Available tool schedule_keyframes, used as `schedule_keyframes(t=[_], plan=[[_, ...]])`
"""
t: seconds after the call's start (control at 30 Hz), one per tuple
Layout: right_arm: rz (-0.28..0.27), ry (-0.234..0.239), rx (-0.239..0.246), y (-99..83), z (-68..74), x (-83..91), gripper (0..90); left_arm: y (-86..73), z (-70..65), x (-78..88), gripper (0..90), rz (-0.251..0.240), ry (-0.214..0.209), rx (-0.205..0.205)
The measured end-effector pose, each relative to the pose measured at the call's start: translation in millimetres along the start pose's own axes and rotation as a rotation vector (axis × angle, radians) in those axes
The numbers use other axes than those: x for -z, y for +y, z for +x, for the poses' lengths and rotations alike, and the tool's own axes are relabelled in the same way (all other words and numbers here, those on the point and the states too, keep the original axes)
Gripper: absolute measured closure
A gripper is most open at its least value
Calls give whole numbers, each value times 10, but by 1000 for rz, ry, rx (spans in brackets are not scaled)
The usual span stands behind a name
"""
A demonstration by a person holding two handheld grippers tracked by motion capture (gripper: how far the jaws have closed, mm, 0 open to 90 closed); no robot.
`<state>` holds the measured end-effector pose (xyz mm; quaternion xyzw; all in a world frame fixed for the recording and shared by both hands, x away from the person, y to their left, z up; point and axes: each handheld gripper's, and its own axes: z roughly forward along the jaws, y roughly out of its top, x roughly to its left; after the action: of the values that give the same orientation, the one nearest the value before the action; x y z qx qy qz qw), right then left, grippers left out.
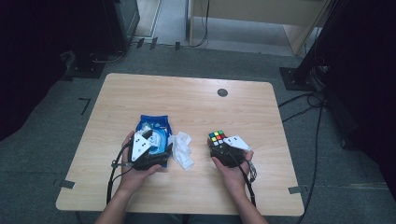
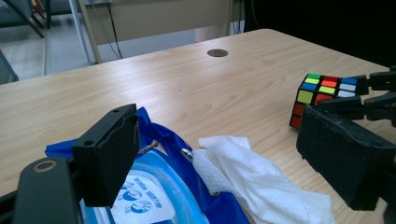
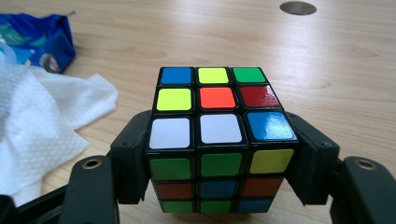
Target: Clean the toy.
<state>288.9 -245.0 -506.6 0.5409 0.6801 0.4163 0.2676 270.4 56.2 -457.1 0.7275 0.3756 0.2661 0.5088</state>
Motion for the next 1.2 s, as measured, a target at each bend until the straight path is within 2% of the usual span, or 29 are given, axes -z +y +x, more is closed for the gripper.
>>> schedule_keyframes(t=[0.3,0.4,0.43,0.47,0.53,0.6,0.67,0.77,0.8,0.83,0.93,1.2], plan=[[1,-29,49,-69,24,-35,342,-5,-3,-8,138,11,-11,5],[11,-17,24,-74,-1,-39,333,-5,3,-11,138,12,-12,8],[0,-11,20,-72,-11,-31,272,1,11,-11,138,15,-11,9],[-39,20,3,-63,-26,6,202,7,15,-12,138,13,-12,18],[-70,20,3,-12,-33,78,139,38,44,6,139,12,-21,34],[-111,30,-1,76,-54,198,139,48,56,20,139,12,-12,35],[-123,42,-21,144,-96,283,116,33,78,39,140,31,0,25],[-98,56,-29,168,-156,334,95,4,105,66,139,49,7,27],[-52,46,-9,157,-224,366,94,-53,155,124,140,73,19,16],[-26,45,-9,145,-268,386,94,-79,189,157,140,84,21,22],[19,61,-41,94,-408,448,95,-160,282,241,140,103,36,32],[47,44,-42,-76,-760,756,95,-410,529,483,140,158,76,69]])
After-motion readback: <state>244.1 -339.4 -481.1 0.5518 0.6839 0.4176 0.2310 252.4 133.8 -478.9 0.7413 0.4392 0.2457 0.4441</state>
